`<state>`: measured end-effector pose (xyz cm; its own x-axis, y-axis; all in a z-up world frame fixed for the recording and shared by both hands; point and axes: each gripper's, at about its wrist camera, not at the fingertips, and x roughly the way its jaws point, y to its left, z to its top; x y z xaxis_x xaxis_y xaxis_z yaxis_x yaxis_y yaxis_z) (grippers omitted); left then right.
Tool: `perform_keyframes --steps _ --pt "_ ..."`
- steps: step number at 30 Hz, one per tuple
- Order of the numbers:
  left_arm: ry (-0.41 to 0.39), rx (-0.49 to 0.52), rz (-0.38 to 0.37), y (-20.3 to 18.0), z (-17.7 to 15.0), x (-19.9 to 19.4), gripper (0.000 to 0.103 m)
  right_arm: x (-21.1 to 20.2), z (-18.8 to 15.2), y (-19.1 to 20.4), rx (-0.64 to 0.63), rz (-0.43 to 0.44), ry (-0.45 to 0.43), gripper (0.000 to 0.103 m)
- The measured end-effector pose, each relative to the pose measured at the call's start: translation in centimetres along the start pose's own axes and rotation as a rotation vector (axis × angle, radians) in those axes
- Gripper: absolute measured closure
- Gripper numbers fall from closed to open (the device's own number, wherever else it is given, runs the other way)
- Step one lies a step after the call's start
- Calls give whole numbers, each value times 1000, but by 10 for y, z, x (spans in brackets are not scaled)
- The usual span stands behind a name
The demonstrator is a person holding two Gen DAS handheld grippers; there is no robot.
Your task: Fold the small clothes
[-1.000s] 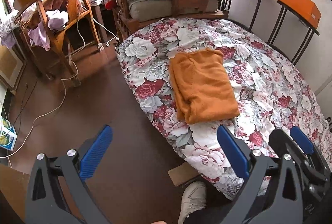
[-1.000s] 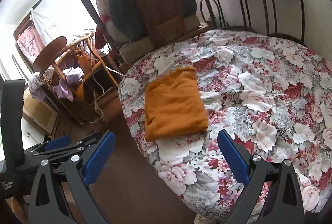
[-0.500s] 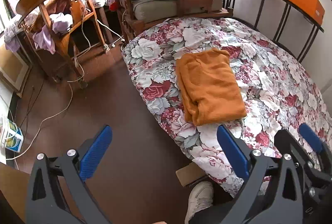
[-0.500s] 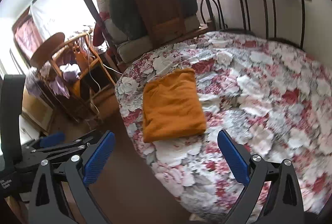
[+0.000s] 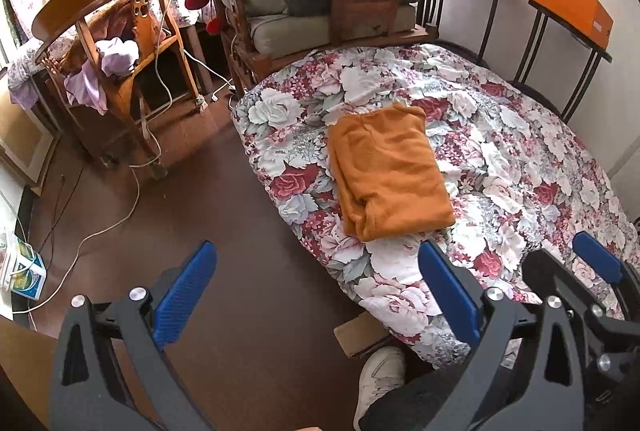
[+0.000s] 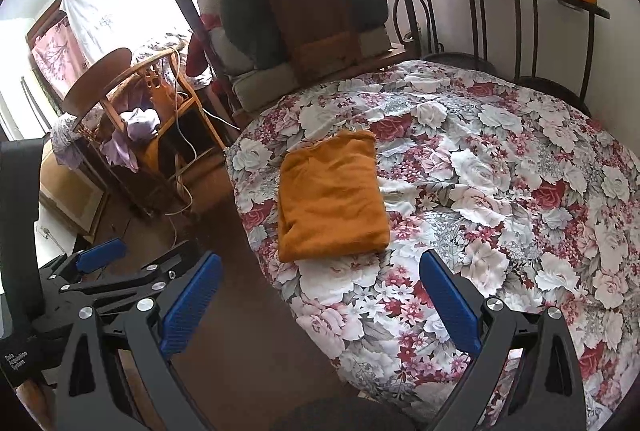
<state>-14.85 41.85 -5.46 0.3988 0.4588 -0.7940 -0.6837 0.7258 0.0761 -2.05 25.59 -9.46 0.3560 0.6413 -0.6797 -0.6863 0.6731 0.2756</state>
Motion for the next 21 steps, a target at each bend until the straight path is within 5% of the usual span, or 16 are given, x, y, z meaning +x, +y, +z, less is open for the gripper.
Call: perform_keyframes --steps 21 --pt "-33 15 -9 -9 6 -15 5 -12 3 -7 33 0 -23 4"
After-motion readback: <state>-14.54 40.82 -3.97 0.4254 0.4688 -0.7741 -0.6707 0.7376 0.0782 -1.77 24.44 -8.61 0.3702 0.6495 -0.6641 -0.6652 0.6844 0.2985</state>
